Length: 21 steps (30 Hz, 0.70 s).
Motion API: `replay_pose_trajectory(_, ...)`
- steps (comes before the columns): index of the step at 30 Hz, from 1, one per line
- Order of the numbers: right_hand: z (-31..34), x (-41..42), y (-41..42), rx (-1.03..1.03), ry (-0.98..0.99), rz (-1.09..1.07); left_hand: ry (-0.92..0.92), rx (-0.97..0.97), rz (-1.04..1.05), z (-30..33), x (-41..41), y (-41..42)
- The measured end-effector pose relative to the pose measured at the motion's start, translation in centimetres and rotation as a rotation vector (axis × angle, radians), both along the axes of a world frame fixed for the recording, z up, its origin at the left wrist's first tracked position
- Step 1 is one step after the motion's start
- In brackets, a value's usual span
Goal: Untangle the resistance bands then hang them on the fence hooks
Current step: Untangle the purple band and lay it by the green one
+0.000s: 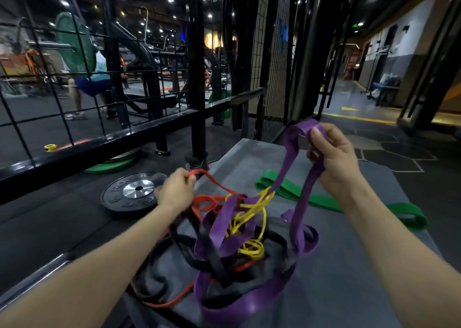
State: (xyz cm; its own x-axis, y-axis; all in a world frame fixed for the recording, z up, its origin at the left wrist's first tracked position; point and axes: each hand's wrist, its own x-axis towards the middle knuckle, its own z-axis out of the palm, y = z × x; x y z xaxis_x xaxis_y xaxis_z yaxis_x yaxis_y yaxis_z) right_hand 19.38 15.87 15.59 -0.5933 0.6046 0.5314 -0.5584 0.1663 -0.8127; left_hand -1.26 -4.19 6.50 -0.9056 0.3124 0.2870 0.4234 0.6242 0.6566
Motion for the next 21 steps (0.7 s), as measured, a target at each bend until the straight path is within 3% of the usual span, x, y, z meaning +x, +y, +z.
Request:
replay_pose_trajectory(4,-1.2,0.5,0.6,0.018,-0.050,0.017,0.147,-0.245,0.107,2.1,-0.2,-0.7)
replay_pose_trajectory(8,-1.8,0.3,-0.4,0.098,-0.118,0.044,0.196,-0.370,-0.132,-0.1,2.8,1.3)
replay_pose_trajectory(12,-1.8,1.0,-0.8,0.132,-0.169,0.042,-0.054,-0.410,-0.464,-3.6,6.0,3.2)
replay_pose_trajectory(16,-1.7,2.8,-0.1,0.126,-0.196,0.035,0.019,-0.768,-0.395,-4.6,8.2,3.3)
replay_pose_trajectory(18,-1.8,3.8,0.8,0.118,-0.207,0.021,-0.003,-0.607,-0.394,-4.0,7.6,3.2)
replay_pose_trajectory(21,-2.0,4.7,1.8,0.103,-0.250,-0.026,-0.143,-0.134,-0.428,-1.7,4.9,2.9)
